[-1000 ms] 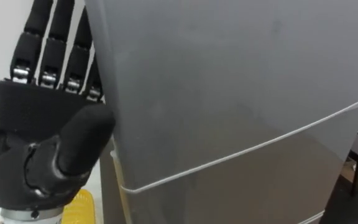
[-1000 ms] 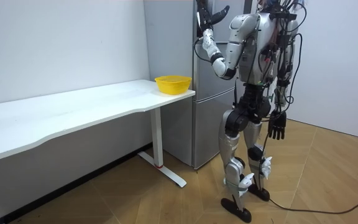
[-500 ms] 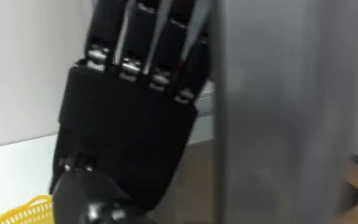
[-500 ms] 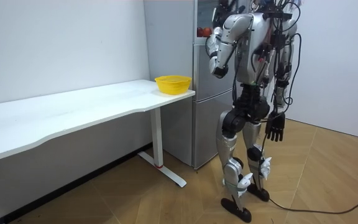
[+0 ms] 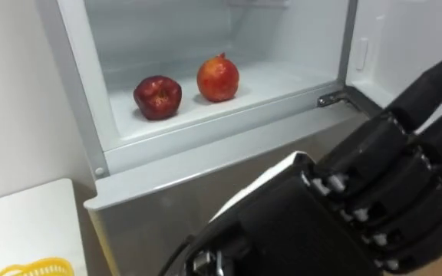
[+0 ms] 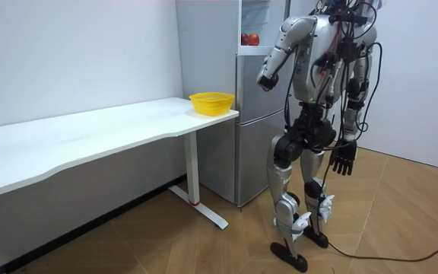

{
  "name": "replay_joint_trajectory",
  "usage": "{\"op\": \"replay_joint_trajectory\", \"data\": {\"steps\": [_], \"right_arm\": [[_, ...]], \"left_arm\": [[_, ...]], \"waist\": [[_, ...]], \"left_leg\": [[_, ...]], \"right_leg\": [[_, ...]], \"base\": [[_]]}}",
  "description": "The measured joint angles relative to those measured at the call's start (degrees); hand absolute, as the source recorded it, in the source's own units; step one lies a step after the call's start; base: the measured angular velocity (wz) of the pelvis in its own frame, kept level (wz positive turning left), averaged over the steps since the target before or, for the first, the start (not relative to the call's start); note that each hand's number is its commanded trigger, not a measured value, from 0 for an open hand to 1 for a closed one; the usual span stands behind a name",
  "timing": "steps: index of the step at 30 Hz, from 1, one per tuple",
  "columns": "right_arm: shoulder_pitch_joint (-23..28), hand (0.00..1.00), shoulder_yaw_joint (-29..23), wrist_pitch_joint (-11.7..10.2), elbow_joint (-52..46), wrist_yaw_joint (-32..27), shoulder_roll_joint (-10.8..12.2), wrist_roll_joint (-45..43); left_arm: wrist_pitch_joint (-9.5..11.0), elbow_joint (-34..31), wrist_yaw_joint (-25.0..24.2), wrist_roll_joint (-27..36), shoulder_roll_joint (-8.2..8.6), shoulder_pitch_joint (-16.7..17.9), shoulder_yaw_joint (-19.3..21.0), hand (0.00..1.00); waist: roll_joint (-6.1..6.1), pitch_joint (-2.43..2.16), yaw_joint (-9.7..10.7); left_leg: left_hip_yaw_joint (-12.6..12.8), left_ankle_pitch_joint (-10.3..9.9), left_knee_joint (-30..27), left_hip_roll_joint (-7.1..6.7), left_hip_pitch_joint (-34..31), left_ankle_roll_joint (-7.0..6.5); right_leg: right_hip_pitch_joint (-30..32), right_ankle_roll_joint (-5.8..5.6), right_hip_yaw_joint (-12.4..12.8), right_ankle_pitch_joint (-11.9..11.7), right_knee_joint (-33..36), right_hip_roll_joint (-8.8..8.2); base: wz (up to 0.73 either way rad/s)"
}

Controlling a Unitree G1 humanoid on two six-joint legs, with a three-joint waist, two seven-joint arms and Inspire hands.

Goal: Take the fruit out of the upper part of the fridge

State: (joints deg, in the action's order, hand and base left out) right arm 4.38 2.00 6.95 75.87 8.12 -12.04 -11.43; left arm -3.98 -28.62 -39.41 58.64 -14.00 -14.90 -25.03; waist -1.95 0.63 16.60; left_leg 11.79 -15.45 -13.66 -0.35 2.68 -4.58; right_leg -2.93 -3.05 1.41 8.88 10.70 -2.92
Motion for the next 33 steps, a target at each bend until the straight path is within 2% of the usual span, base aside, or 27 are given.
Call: {"op": "replay_joint_trajectory", "data": {"steps": [6, 9, 15, 23, 26, 29, 32, 33], "right_arm": [[0.1, 0.00, 0.7, 0.0, -0.3, -0.5, -0.2, 0.0], [0.2, 0.00, 0.7, 0.0, -0.3, -0.6, -0.2, 0.0], [0.3, 0.00, 0.8, 0.0, 0.5, -1.3, -0.2, 0.1], [0.3, 0.00, 1.1, -0.7, 0.5, -2.6, -0.2, 0.7], [1.2, 0.00, 0.7, -2.0, 0.3, -3.8, -0.4, 2.0], [1.5, 0.00, 0.1, -2.2, 0.8, -4.3, -0.4, 2.1], [1.5, 0.00, 0.1, -2.4, 1.9, -4.4, -0.3, 2.1], [1.7, 0.00, 0.0, -2.5, 2.1, -4.4, -0.2, 1.9]], "left_arm": [[-0.3, 0.0, -0.9, -0.8, -0.06, 0.0, 0.0, 0.00], [-0.5, 0.0, -1.4, -0.8, -0.05, -0.1, 0.0, 0.00], [-0.6, 0.1, -1.6, -0.8, -0.05, -0.1, 0.0, 0.00], [-0.6, 0.2, -1.0, -0.8, -0.04, -0.2, 0.6, 0.00], [-0.3, 0.0, -0.6, -0.8, 0.03, -0.3, 3.4, 0.00], [0.5, -1.1, 0.6, -0.8, 0.09, -0.3, 7.4, 0.00], [1.5, -2.4, 2.3, -0.8, 0.10, -0.3, 9.4, 0.00], [1.6, -3.1, 2.7, -1.0, 0.03, -0.3, 10.9, 0.00]], "waist": [[0.92, -0.09, 0.2], [0.85, -0.16, 0.2], [0.17, -0.60, 0.3], [0.23, -0.56, 0.0], [0.18, -0.56, -0.8], [0.13, -0.57, -2.1], [0.28, -0.54, -3.0], [0.43, -0.47, -4.0]], "left_leg": [[0.3, 0.1, -0.1, 0.33, -0.1, 0.17], [0.4, 0.1, -0.1, 0.48, 0.0, 0.20], [0.5, 0.1, 0.0, 0.50, 0.7, 0.23], [0.5, 0.1, 0.2, 0.51, 0.7, 0.23], [0.5, 0.1, 0.1, 0.56, 0.7, 0.33], [0.4, 0.2, 0.2, 0.56, 0.7, 0.46], [-0.1, 0.4, 0.3, 0.55, 0.7, 0.58], [-0.1, 0.5, 0.7, 0.59, 0.9, 0.67]], "right_leg": [[0.1, 0.02, 0.0, 0.0, 0.0, 0.24], [0.1, 0.03, 0.0, 0.0, 0.0, 0.35], [-0.3, 0.04, 0.1, 0.0, 0.1, 0.40], [-0.4, 0.04, 0.0, 0.0, 0.2, 0.41], [-0.4, 0.04, -0.1, 0.0, 0.1, 0.45], [-0.3, 0.05, -0.2, 0.0, 0.1, 0.47], [-0.4, 0.05, -0.7, 0.0, 0.1, 0.46], [-0.5, 0.06, -1.2, 0.0, 0.2, 0.47]], "base": [[0.00], [0.00], [-0.01], [0.00], [0.00], [0.00], [0.08], [0.00]]}}
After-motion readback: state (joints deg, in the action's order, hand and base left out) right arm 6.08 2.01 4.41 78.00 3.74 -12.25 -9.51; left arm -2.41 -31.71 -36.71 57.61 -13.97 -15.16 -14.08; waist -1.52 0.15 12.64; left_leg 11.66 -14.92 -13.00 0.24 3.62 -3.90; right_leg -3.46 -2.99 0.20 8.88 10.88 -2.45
